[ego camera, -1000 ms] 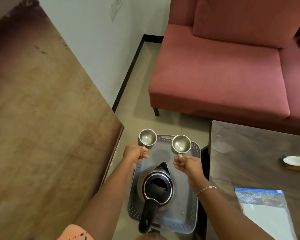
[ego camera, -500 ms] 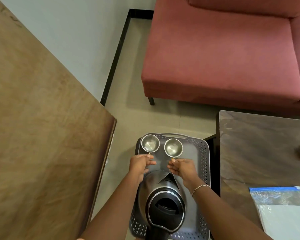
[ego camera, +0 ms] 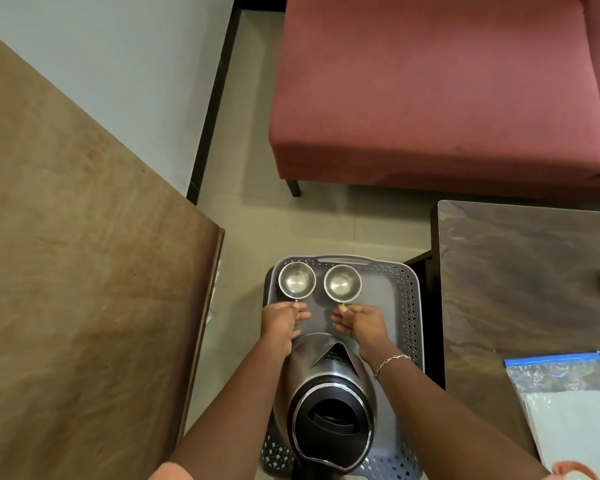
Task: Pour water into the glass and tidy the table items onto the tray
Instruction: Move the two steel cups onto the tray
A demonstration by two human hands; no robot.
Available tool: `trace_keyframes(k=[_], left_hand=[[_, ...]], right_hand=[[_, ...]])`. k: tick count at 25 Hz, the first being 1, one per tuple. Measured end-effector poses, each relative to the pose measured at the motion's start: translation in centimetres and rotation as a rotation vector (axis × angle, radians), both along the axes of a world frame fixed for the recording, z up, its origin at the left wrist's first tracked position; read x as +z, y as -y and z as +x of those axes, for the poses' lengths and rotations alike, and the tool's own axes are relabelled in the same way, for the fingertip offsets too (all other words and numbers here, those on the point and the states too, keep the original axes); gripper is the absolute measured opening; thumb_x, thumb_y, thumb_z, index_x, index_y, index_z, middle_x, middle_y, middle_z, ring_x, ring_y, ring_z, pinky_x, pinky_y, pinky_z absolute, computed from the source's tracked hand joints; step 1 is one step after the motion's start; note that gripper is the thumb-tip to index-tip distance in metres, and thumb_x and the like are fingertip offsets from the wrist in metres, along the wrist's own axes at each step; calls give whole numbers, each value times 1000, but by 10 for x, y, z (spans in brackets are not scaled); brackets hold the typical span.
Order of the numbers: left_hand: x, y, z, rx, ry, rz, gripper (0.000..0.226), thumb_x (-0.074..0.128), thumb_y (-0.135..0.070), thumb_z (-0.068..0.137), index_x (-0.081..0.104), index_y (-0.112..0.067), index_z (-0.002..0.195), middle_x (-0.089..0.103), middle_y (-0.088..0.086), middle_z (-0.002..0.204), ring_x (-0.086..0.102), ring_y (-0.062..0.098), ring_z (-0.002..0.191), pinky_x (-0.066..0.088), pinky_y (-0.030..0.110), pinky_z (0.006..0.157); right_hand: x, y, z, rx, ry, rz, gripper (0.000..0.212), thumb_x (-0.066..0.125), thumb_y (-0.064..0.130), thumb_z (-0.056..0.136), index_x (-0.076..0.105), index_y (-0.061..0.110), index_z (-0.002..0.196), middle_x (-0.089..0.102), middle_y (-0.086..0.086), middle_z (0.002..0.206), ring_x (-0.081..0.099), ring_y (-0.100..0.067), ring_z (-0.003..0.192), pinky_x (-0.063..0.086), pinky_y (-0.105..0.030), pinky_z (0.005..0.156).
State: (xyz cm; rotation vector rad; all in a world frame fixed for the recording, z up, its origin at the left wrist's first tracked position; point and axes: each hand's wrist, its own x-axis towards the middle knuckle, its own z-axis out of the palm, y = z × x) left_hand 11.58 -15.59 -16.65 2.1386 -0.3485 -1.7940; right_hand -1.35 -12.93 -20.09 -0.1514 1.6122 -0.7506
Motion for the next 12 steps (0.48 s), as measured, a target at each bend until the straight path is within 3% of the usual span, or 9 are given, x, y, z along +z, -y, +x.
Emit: trace_keyframes(k=[4,7,9,12], left_hand=[[-2,-2,3,-46,-20,3,18,41,-7,97,58,-12,99,63,10,103,57,16,93,40,30,77],[4,-8,9,-129,-5,-52,27,46,0,94,56,-9,118,60,8,108,55,19,102,44,30,76],[7,-15,16,-218,66,-121,32,48,0,93,54,-5,124,59,10,120,55,25,110,45,35,90],[29,-18,23,-327,220,-184,22,50,-12,94,61,-6,112,62,15,117,56,26,104,43,32,91]], right_hand=[[-2,0,1,4,4,13,22,51,-1,90,57,4,70,58,-8,71,56,-15,65,50,-13,48],[3,-2,-2,55,13,34,19,52,4,91,57,10,74,58,-4,73,55,-11,67,49,-17,55],[10,-4,-7,81,10,41,17,52,4,91,57,11,76,53,-2,69,48,-10,61,42,-17,53],[32,-4,-17,81,-29,11,8,52,5,91,57,8,86,47,-1,68,40,-11,59,34,-21,54]])
